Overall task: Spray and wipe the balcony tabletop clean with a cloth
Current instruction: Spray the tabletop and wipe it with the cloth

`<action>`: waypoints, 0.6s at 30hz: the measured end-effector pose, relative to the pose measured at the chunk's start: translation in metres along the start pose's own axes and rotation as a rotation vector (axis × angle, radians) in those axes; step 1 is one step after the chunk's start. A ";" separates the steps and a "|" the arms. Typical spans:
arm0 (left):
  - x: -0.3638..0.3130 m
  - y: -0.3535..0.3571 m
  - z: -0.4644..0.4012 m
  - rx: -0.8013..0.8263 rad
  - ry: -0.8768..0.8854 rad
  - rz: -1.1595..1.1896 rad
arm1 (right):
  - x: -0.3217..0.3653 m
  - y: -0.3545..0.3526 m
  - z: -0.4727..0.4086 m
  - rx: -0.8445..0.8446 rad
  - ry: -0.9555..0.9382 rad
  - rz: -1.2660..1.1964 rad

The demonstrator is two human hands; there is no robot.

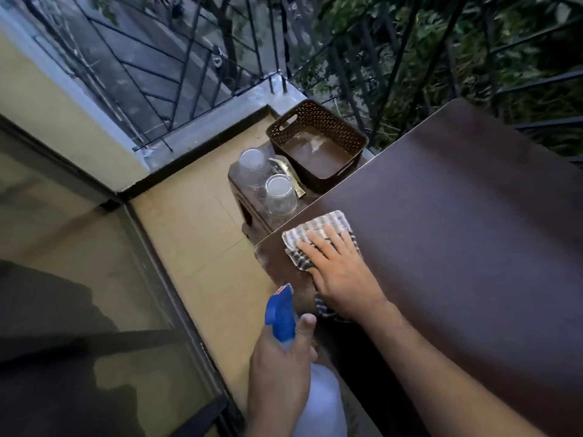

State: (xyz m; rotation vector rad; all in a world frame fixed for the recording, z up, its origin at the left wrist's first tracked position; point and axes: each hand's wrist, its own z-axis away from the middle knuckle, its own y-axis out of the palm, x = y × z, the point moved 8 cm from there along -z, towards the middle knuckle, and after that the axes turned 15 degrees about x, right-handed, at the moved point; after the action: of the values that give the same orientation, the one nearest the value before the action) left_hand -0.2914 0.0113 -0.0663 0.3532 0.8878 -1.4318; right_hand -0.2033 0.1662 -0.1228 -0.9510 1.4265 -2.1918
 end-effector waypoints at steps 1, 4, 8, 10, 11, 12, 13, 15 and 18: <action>0.005 -0.004 0.001 -0.008 -0.017 -0.003 | 0.003 0.002 0.009 -0.004 -0.017 0.005; 0.015 -0.010 0.006 -0.021 -0.049 0.024 | 0.018 0.006 0.039 -0.026 -0.100 0.008; 0.022 -0.012 0.005 -0.038 -0.057 0.069 | 0.036 0.010 0.047 -0.003 -0.173 0.056; 0.022 -0.014 0.003 -0.065 -0.063 0.086 | 0.046 0.010 0.027 0.027 -0.205 0.064; 0.023 -0.016 0.003 -0.084 -0.072 0.094 | 0.053 0.013 0.012 0.058 -0.218 0.068; 0.022 -0.017 0.003 -0.100 -0.073 0.103 | 0.059 0.016 -0.005 0.087 -0.222 0.071; 0.020 -0.018 0.002 -0.109 -0.064 0.113 | 0.064 0.018 -0.022 0.106 -0.219 0.067; 0.017 -0.020 0.000 -0.117 -0.042 0.123 | 0.073 0.019 -0.050 0.113 -0.207 0.053; 0.011 -0.026 -0.005 -0.135 -0.020 0.100 | 0.076 0.018 -0.061 0.081 -0.202 0.049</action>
State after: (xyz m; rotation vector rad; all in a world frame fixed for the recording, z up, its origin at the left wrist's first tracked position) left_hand -0.3185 0.0036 -0.0698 0.2778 0.9321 -1.2742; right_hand -0.3014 0.1521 -0.1289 -1.0640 1.2460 -2.0367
